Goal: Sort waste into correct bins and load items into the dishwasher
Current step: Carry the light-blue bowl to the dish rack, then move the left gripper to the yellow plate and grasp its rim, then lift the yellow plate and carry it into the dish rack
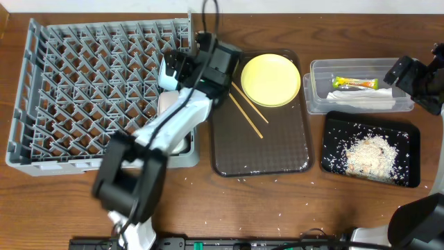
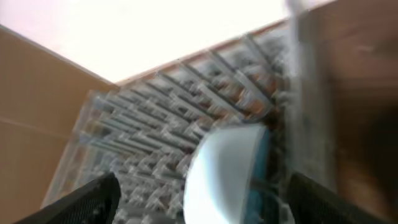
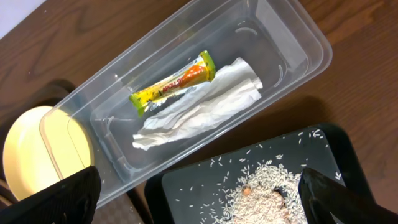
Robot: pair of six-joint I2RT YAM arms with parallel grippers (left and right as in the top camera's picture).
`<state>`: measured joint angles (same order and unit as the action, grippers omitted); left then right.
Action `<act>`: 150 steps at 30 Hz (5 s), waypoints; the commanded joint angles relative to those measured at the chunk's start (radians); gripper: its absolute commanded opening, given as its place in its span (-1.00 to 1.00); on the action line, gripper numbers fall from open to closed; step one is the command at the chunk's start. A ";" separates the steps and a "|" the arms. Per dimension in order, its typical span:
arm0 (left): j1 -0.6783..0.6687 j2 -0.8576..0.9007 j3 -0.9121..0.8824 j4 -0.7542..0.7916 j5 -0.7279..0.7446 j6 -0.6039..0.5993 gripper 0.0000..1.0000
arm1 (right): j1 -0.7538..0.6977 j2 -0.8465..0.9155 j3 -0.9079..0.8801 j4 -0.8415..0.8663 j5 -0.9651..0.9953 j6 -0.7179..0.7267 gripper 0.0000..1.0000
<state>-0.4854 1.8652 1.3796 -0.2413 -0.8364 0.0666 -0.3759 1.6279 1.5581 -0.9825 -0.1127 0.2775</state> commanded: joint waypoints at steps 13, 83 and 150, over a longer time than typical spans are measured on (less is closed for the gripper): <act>-0.056 0.076 0.007 -0.053 0.849 -0.819 0.51 | -0.003 0.003 -0.002 -0.002 0.000 0.006 0.99; -0.004 0.608 0.553 -0.246 0.956 -0.652 -0.08 | -0.003 0.003 -0.002 -0.002 0.000 0.006 0.99; 0.774 0.015 0.540 -0.581 1.144 0.056 -0.85 | -0.003 0.003 -0.002 -0.002 0.000 0.006 0.98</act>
<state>0.2535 1.8980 1.9301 -0.8143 0.4702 -0.0799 -0.3759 1.6279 1.5581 -0.9829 -0.1127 0.2779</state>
